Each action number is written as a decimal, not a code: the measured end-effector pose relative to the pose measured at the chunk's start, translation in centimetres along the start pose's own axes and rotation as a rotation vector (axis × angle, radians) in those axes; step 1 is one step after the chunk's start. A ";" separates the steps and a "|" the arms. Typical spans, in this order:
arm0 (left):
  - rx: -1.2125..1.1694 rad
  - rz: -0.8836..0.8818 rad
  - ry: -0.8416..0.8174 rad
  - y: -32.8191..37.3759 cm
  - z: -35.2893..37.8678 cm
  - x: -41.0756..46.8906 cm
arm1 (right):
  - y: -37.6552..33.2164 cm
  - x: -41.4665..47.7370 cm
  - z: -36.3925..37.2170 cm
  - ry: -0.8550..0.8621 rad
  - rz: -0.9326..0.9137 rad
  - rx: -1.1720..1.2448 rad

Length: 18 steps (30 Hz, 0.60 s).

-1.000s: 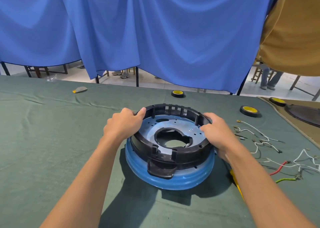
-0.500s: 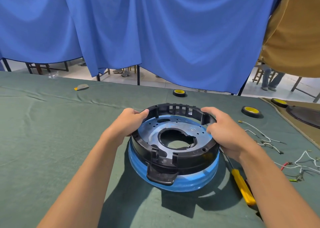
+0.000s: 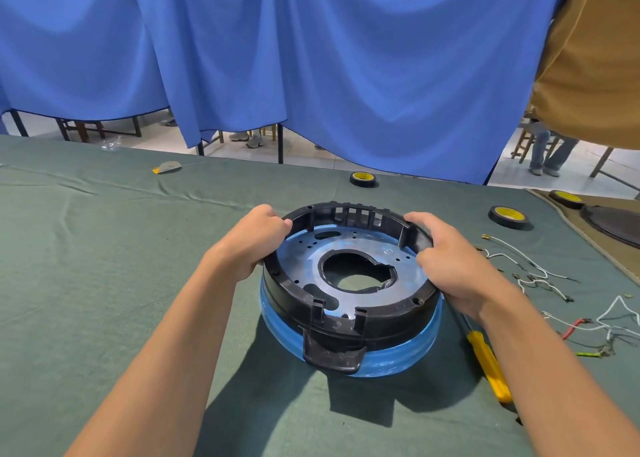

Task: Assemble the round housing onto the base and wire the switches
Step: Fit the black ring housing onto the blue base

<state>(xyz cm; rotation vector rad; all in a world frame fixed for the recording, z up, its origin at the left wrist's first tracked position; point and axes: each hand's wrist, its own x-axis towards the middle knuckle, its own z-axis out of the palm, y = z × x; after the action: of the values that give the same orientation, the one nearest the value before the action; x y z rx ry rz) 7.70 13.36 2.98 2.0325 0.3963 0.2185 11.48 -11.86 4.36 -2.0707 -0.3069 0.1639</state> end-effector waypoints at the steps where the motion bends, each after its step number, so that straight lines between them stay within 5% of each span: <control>1: -0.018 -0.001 0.006 0.0 0.0 0.0 | 0.0 0.0 0.0 -0.004 -0.005 0.003; 18: 0.133 0.034 0.107 0.6 1.0 -0.5 | 0.3 0.2 -0.1 0.075 0.078 0.175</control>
<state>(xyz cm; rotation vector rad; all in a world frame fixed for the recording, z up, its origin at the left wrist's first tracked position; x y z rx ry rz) 7.63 12.09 3.09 2.1655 0.4534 0.3299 11.72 -12.04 4.12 -1.9107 -0.1601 0.1543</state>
